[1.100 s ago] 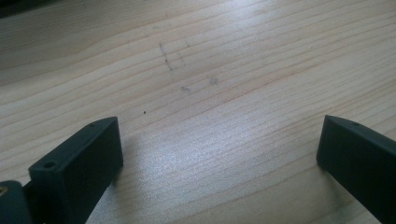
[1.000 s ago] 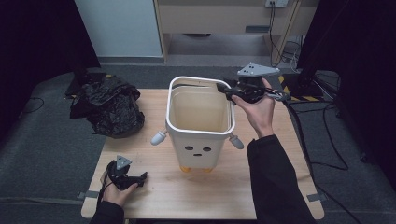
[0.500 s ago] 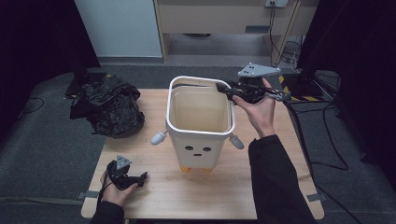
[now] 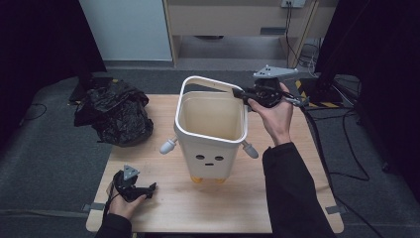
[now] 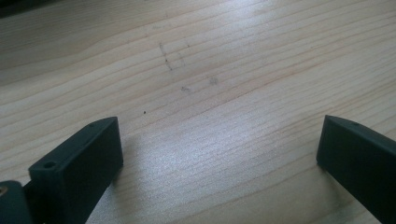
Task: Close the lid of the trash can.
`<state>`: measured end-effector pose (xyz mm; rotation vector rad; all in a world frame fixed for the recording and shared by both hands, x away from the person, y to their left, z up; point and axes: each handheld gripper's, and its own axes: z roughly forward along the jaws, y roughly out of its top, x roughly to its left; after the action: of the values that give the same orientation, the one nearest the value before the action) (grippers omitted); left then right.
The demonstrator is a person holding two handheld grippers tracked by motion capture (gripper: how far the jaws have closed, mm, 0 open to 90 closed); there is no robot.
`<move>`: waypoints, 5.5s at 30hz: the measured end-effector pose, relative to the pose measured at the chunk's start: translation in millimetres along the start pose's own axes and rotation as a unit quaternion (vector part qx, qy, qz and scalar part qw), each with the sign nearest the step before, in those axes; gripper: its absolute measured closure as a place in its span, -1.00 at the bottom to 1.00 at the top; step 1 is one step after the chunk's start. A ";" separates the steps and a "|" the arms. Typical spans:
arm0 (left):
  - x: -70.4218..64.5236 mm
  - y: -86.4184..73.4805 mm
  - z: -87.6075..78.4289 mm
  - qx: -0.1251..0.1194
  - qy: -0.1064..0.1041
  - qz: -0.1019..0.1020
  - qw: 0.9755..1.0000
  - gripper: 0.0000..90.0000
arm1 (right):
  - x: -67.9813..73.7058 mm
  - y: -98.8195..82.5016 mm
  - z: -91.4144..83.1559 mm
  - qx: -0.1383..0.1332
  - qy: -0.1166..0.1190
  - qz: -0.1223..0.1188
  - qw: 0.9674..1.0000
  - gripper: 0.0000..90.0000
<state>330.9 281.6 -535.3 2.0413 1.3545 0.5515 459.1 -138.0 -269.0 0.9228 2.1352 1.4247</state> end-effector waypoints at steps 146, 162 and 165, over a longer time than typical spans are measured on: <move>-1.6 0.2 0.3 -0.001 -0.002 0.000 1.000 -1.00 | -19.9 -44.0 -53.7 -0.100 -0.104 -0.014 0.990 -0.55; -2.1 0.2 0.4 -0.002 -0.002 0.000 1.000 -1.00 | -18.8 -102.0 -71.7 -0.084 -0.107 -0.017 0.991 -0.69; -2.1 0.2 0.4 -0.002 -0.002 0.000 1.000 -1.00 | -17.8 -119.6 -74.6 -0.082 -0.107 -0.017 0.991 -0.69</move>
<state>330.5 279.5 -535.5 2.0389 1.3511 0.5500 387.2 -229.9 -350.1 0.9269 1.8402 1.3935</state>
